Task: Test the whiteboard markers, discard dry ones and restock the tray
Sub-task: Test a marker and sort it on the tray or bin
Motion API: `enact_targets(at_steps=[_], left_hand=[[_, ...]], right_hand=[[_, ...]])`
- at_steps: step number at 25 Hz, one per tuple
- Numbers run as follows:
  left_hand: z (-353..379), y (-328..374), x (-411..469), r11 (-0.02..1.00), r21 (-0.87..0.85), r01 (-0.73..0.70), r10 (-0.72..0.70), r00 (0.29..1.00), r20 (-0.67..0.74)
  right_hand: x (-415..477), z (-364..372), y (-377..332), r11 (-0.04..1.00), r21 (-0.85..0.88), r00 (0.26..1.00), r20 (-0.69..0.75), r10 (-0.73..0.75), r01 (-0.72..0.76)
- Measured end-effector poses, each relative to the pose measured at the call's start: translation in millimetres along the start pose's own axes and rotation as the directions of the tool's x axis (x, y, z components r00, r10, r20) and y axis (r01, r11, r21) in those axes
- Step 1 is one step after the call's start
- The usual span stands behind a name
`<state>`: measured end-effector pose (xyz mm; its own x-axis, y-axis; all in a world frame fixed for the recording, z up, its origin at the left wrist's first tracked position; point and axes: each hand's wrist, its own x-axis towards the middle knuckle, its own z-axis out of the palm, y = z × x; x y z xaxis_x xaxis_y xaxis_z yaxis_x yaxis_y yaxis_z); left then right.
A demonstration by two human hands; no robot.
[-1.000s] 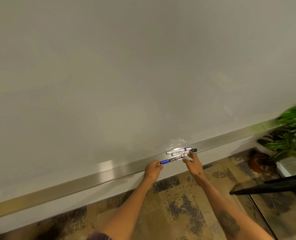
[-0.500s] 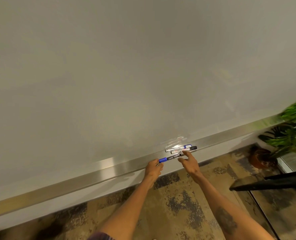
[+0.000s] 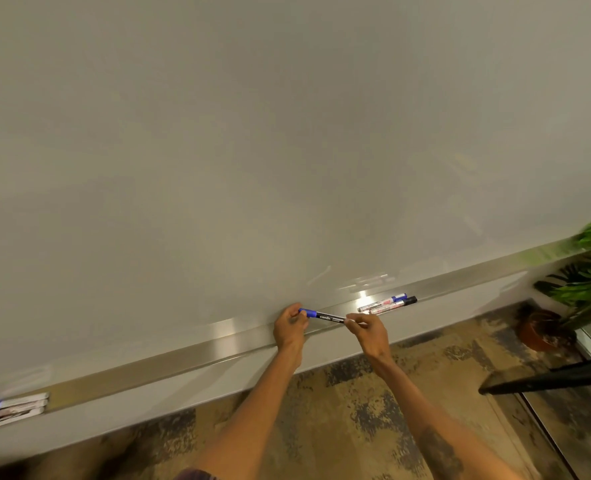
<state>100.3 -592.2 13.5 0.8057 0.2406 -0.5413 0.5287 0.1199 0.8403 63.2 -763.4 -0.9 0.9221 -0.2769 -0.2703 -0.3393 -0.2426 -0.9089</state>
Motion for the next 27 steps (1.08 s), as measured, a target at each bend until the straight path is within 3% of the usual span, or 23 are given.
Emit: enact_targets(at_steps=[4,7,11,18,24,27], left_hand=[[-47.1,17.0,-6.1,0.994,-0.095,-0.061,0.06,0.998,-0.007],[-84.1,28.1,-14.7,0.989,-0.087,-0.12,0.122,0.992,0.014],[-126.5,43.9,-29.3,0.974,-0.123,-0.189,0.197,0.979,0.057],[-192.3,76.0,-42.8,0.938,-0.285,-0.198,0.206,0.979,-0.003],[-235.4,91.8,-40.4,0.926,-0.318,-0.205,0.179,0.978,-0.111],[-255.1,102.9,-39.9,0.885,-0.431,-0.179,0.142,0.983,-0.117]], right_hand=[[-30.4,36.9,-21.9,0.999,-0.021,0.99,0.136,-0.032,0.035],[-49.5,70.3,-51.3,0.957,-0.215,0.958,0.254,-0.136,0.194],[-69.4,123.6,-98.2,0.901,-0.233,0.897,0.344,-0.276,0.367],[-114.2,205.7,-150.4,0.853,-0.263,0.876,0.316,-0.365,0.451],[-141.0,257.5,-179.9,0.799,-0.357,0.867,0.32,-0.383,0.484],[-151.7,282.9,-196.3,0.794,-0.378,0.869,0.341,-0.359,0.477]])
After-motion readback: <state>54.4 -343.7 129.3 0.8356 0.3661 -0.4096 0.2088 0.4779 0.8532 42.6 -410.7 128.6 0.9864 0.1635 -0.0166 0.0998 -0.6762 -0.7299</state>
